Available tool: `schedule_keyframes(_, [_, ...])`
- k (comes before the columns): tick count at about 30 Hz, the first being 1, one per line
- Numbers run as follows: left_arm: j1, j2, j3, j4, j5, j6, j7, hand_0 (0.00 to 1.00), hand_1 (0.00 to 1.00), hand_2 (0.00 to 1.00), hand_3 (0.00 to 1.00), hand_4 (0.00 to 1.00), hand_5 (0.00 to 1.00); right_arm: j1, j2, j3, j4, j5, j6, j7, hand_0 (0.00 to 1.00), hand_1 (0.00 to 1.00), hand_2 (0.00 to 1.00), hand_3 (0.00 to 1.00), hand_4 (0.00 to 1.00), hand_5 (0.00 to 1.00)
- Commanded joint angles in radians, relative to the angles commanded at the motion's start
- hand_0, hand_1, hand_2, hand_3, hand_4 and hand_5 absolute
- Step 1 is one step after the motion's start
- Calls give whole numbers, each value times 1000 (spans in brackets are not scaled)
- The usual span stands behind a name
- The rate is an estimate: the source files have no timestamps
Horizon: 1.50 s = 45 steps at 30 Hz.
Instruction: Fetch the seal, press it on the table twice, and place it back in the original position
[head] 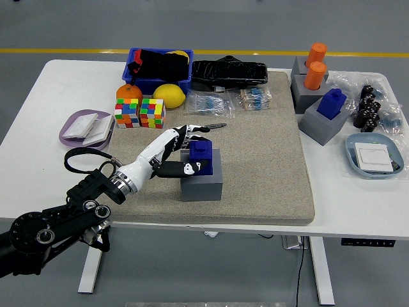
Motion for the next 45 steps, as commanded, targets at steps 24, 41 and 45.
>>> schedule_keyframes(24, [-1, 1, -9, -7, -6, 12, -9, 630, 442, 535, 706, 517, 2, -1, 1, 1, 0, 2, -4, 5, 796, 705, 684, 654, 825, 471])
schedule_keyframes(41, [5, 35, -87, -28, 9, 20, -15, 625, 438, 529, 702, 516, 2, -6, 0, -10, 0, 7, -5, 5, 796, 705, 684, 654, 826, 471])
schedule_keyframes(45, [12, 52, -116, -4, 13, 27, -20, 627, 439, 527, 701, 517, 2, -6, -1, -14, 0, 8, -5, 6, 797, 704, 684, 655, 827, 471])
